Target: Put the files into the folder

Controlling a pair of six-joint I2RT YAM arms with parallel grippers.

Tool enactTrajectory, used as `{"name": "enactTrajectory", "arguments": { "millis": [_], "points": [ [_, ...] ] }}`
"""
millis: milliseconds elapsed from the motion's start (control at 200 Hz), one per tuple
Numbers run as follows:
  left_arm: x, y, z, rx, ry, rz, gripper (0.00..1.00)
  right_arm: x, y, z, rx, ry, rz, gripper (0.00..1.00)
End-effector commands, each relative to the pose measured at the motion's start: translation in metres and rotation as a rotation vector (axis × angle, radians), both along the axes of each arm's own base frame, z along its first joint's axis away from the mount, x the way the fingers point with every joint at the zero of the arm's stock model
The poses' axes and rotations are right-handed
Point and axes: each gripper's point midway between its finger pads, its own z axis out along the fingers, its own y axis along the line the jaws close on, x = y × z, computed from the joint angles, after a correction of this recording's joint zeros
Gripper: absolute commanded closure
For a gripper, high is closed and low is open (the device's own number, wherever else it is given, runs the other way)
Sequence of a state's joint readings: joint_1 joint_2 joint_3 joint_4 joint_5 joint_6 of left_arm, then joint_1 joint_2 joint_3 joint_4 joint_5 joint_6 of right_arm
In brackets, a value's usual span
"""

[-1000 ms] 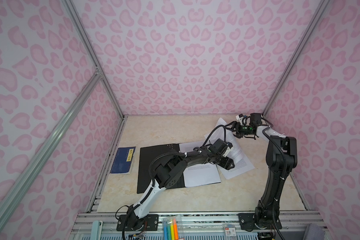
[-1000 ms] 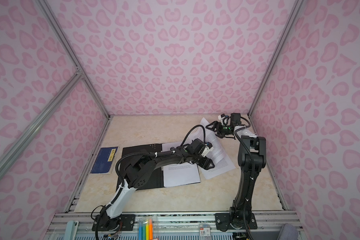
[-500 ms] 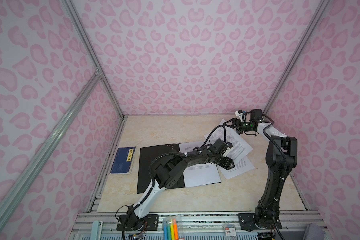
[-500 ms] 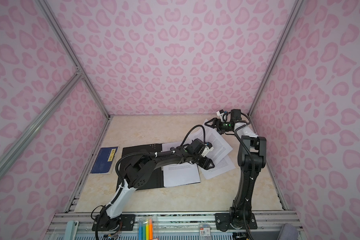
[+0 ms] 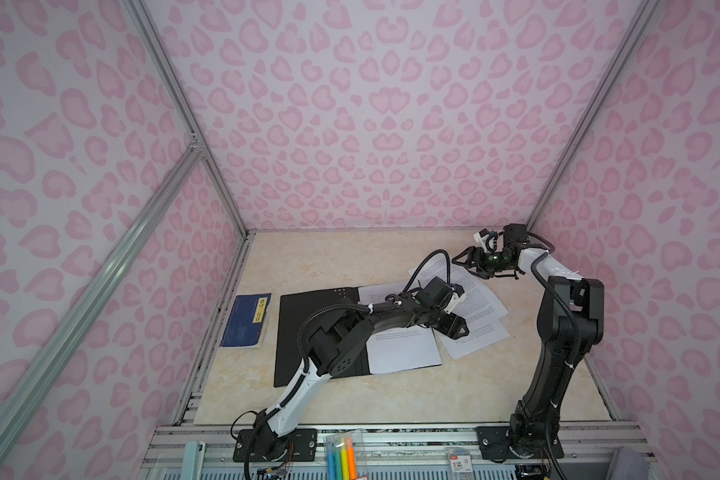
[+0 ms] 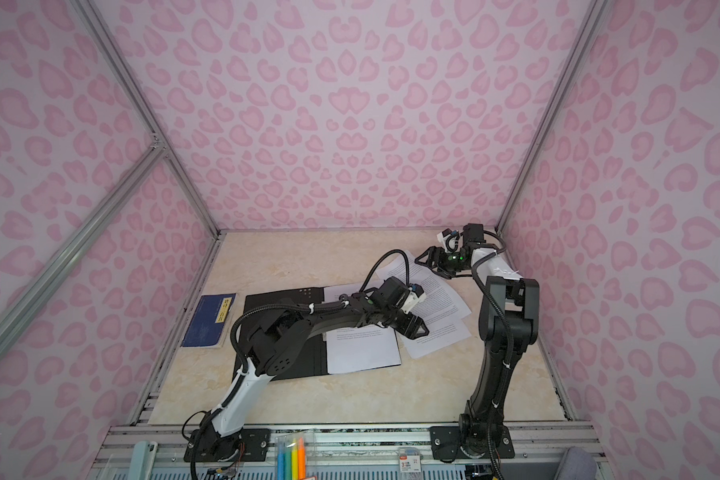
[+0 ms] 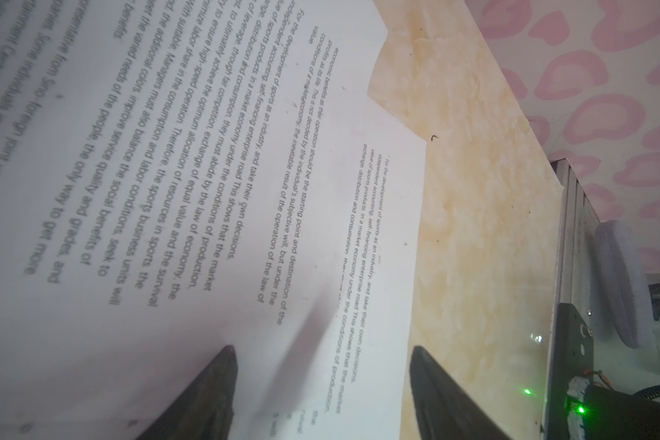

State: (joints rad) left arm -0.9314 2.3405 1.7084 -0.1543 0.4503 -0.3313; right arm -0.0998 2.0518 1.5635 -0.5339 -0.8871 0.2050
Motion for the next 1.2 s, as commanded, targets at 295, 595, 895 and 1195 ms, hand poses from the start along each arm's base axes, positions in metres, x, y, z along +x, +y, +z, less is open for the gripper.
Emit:
{"name": "enactTrajectory", "arguments": {
  "millis": [295,595,895,1195],
  "points": [
    [-0.021,0.036,-0.033,0.178,0.146,0.037,0.27,0.002,-0.015,-0.03,-0.163,0.009,-0.013,0.19],
    [-0.019,0.035,-0.031,0.171,0.15,0.036,0.27,0.012,-0.02,-0.029,0.025,-0.006,-0.057,0.09],
    [-0.019,0.031,-0.028,0.158,0.154,0.032,0.27,0.009,-0.047,-0.07,-0.109,0.076,-0.144,0.18],
    [-0.019,0.032,-0.026,0.155,0.155,0.032,0.27,0.016,-0.051,-0.088,-0.168,0.092,-0.141,0.33]
  ]
}}
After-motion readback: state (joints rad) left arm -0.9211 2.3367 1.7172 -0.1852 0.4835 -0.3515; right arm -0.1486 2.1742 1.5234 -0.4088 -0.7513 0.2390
